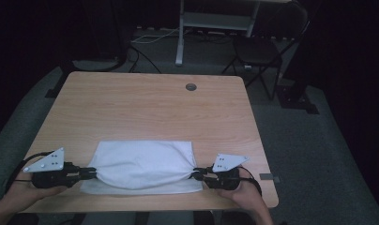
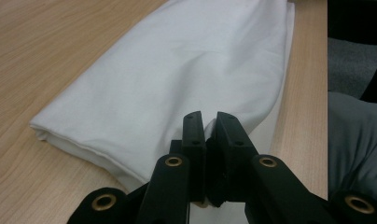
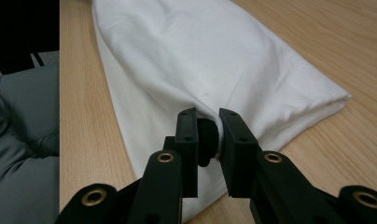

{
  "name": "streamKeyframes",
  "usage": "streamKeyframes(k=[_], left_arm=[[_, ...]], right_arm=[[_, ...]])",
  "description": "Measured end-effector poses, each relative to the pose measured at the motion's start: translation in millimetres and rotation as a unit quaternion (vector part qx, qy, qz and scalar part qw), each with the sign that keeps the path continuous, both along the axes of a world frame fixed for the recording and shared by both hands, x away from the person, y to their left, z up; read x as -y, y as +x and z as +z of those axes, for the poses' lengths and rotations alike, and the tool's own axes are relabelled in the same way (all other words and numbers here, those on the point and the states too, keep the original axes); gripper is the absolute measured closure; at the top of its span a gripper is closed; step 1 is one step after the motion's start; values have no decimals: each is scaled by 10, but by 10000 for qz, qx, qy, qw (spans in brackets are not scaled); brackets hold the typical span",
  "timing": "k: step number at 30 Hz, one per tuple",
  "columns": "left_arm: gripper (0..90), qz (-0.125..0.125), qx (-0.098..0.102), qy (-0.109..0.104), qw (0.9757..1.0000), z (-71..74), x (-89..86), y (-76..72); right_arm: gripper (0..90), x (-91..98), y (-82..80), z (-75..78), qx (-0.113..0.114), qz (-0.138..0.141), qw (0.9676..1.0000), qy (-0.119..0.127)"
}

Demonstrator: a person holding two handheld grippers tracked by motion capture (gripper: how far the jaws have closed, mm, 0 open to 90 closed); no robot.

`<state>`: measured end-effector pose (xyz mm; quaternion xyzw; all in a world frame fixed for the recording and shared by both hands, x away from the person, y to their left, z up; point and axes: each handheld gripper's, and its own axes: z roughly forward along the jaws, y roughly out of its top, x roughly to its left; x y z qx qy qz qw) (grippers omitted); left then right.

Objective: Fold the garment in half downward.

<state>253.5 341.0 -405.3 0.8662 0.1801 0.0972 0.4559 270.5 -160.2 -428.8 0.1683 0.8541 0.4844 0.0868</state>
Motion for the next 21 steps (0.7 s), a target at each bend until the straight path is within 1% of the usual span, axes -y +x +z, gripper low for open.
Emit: streamKeyframes(k=[3, 11, 13, 16, 18, 21], left_arm=[[823, -7, -5, 8, 10000, -2, 0, -3], [810, -80, -128, 76, 9999, -39, -1, -1], [807, -84, -179, 60, 9998, -49, -1, -1], [794, -125, -202, 95, 9997, -67, -4, 4], [787, -135, -265, 112, 9995, -89, -8, 9], [778, -141, -291, 133, 9994, -107, -14, 5]], right_arm=[[784, 7, -5, -4, -42, 24, 10000, -33], [772, 29, -15, -44, -95, 40, 9999, -89], [772, 35, -17, -49, -103, 49, 9999, -94], [770, 42, -22, -53, -144, 37, 9998, -106], [769, 48, -22, -57, -149, 35, 9998, -109], [757, 61, -29, -58, -186, 52, 9997, -122]])
